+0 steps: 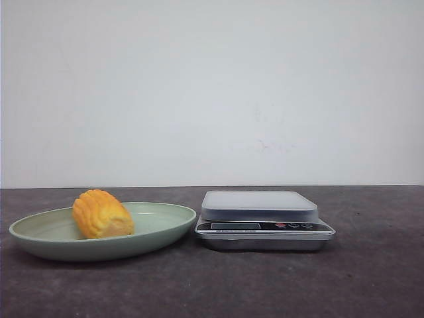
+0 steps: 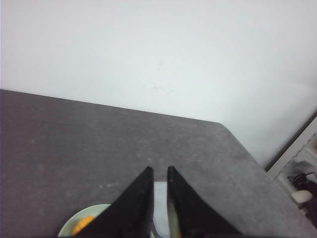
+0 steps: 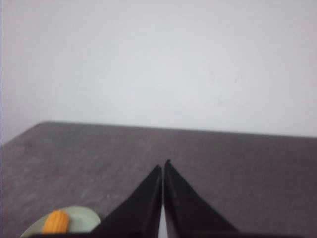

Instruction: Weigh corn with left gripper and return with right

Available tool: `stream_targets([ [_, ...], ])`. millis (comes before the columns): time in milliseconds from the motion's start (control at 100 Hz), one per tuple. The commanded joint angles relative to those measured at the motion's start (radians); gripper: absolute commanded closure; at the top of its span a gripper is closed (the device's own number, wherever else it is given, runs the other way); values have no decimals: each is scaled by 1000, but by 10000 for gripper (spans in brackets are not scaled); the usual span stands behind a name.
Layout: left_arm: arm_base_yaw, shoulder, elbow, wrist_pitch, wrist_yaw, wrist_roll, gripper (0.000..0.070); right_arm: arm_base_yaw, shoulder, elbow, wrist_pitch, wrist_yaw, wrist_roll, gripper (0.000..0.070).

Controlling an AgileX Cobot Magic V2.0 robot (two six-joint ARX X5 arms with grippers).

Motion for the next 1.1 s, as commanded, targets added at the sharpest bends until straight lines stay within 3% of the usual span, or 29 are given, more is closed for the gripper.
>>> stream_targets([
  [0, 0, 11, 31, -6, -2, 36, 581, 3, 5, 11, 9, -32, -13, 694],
  [60, 0, 11, 32, -3, 2, 35, 423, 3, 5, 11, 10, -56, -14, 628],
  [120, 0, 11, 32, -10, 2, 33, 224, 3, 4, 11, 10, -65, -13, 459],
  [160, 0, 11, 32, -18, 1, 26, 127, 3, 4, 11, 10, -79, -13, 327],
  [210, 0, 12, 32, -34, 1, 24, 83, 3, 3, 11, 9, -100, -12, 192],
  [260, 0, 13, 31, -52, 1, 25, 84, 3, 2, 11, 8, -119, -10, 127],
  [410, 0, 19, 29, -104, 0, 36, 85, 3, 2, 11, -14, -158, -9, 120],
  [560, -1, 43, 3, -138, -2, 156, 85, 3, 3, 11, -32, -158, 13, 120],
  [620, -2, 53, -24, -133, -16, 166, 90, 3, 3, 10, -35, -158, 18, 120],
  [820, -2, 189, -79, -190, -119, -27, 108, 3, 3, 10, -35, -158, 34, 121],
  [1090, -72, 493, -79, -172, -103, -62, 108, 3, 3, 10, -39, -158, 47, 122],
])
